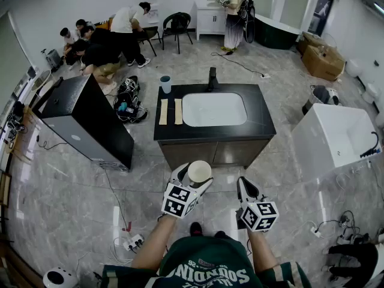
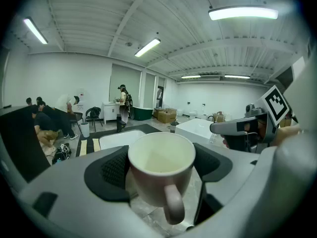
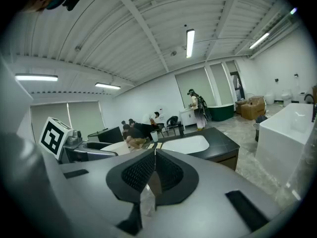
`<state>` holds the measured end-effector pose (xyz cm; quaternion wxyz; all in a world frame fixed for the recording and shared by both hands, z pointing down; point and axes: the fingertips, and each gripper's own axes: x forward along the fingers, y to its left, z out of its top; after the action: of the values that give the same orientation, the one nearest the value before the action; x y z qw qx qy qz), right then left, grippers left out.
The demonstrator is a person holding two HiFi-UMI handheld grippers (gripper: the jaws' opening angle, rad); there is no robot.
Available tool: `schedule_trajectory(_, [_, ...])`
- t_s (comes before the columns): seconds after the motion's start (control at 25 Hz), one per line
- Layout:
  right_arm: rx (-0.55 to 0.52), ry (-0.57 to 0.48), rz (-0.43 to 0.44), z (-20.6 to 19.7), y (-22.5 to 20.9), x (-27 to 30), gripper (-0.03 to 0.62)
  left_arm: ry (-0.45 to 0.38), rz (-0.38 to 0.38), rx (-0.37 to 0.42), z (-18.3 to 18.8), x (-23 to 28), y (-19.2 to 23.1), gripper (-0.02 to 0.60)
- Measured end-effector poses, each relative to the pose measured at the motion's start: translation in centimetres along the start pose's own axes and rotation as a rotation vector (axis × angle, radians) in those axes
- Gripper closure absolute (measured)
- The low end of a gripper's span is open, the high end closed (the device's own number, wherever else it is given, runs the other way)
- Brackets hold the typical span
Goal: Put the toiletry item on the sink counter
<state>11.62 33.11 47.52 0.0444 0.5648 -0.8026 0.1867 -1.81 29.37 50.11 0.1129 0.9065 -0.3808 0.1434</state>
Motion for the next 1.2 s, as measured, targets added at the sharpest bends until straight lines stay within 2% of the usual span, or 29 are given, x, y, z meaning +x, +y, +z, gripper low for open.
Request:
schedule_trajectory(0.24, [-0.028,-0.004,-0.002,0.0,0.3,0.9,0.553,0.002,-0.009,-0.003,-0.2,0.7,0.7,0.170])
schedule_trajectory(0.88, [-0.005,0.008,0.013,0.3,0.9,2.9,0.553,0.009,-0.030,0.007,0.0,1.7,2.8,0.170])
schedule_trajectory(1.2, [0.021,0.005,-0.002,1.0,-0.8,3.9,0.553,0.017,-0.031,-0.005,0.5,3.7,4.5,0.170])
